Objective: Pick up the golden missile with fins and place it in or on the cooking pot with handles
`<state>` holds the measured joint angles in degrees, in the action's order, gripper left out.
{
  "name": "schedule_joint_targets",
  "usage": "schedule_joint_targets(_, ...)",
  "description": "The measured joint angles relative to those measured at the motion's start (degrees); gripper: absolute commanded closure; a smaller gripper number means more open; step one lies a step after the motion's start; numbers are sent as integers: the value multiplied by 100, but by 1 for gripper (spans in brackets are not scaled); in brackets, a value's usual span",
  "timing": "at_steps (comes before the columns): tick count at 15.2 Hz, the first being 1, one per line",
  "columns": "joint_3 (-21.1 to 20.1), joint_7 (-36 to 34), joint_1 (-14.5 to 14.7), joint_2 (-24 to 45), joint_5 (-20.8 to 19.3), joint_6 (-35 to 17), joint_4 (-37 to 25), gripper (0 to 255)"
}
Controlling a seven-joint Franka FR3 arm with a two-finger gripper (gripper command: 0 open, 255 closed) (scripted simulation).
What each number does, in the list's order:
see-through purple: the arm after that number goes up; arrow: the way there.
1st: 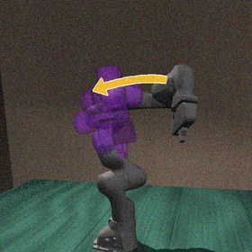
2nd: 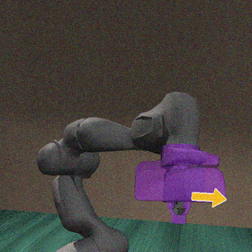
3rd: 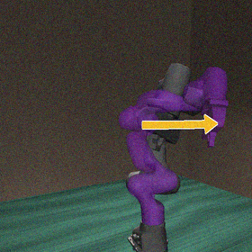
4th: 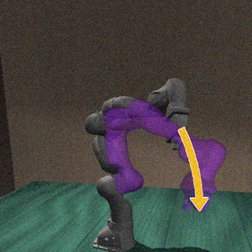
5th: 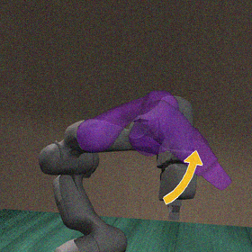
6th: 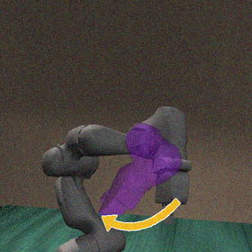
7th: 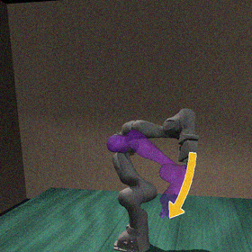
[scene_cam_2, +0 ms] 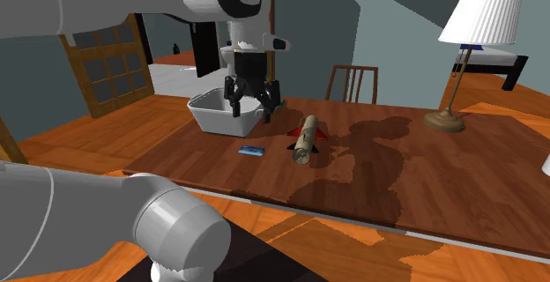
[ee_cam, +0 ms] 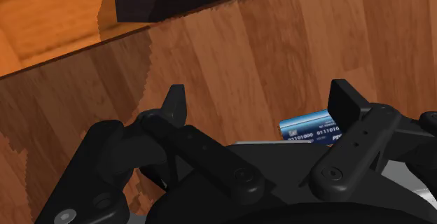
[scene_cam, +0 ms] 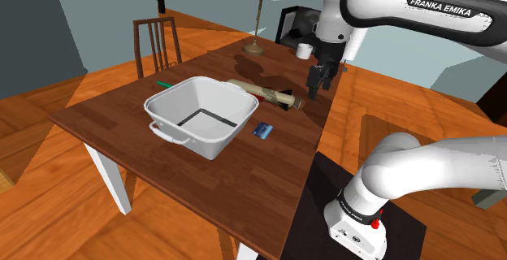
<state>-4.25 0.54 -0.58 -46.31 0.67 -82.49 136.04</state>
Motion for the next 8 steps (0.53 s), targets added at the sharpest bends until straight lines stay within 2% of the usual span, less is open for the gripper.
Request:
schedule_joint_targets(3, 57, 130, 5, 180, -55, -195, 0, 0)
schedule_joint_targets(8, 320, 683, 4, 966, -275, -989, -67, 0)
